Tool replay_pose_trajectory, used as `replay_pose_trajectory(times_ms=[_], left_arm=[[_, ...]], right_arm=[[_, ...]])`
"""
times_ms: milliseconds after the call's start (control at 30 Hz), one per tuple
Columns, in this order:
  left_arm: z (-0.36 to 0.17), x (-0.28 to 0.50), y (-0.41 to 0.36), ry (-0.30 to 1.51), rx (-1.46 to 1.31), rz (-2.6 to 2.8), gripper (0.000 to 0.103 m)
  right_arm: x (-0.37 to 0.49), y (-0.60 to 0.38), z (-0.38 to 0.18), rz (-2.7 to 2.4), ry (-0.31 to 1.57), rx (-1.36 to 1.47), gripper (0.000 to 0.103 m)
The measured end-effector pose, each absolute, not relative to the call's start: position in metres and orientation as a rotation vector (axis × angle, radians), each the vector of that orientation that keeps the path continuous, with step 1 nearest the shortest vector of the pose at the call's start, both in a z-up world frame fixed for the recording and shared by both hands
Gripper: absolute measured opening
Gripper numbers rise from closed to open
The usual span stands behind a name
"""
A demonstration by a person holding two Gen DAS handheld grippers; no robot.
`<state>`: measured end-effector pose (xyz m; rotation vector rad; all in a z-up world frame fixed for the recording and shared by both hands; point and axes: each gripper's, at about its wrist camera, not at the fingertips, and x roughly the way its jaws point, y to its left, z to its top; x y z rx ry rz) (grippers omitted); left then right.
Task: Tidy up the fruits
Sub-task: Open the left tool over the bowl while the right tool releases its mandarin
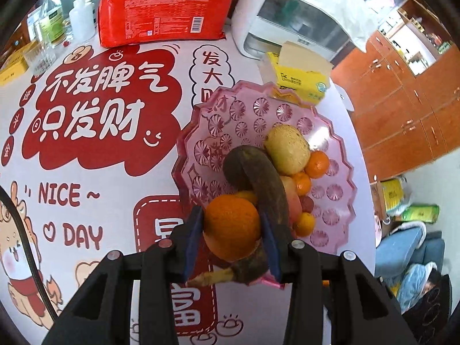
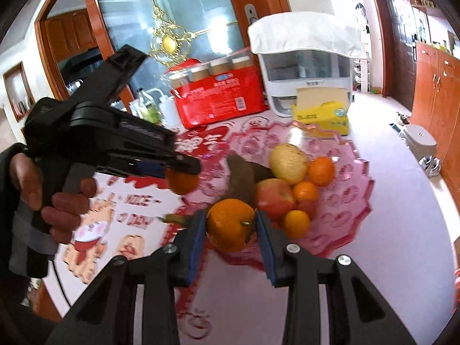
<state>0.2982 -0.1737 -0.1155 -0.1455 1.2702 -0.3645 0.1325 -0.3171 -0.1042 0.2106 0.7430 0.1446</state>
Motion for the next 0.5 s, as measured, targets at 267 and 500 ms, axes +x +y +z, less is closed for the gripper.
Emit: replay_pose_trajectory(times_ms=[267,500], left_arm=[[-0.118,0.299,-0.172,1.219,-0.177,-0.335,0.059],[-0.101,0.281,-0.151,1.130,-0.174,-0.276,0.077]], right_arm=[[0.146,-0.345,-0.123,0.115,0.821,0.234,0.038],[0.144,-0.342,-0.119,0.107,0.827,0.256,0.055]])
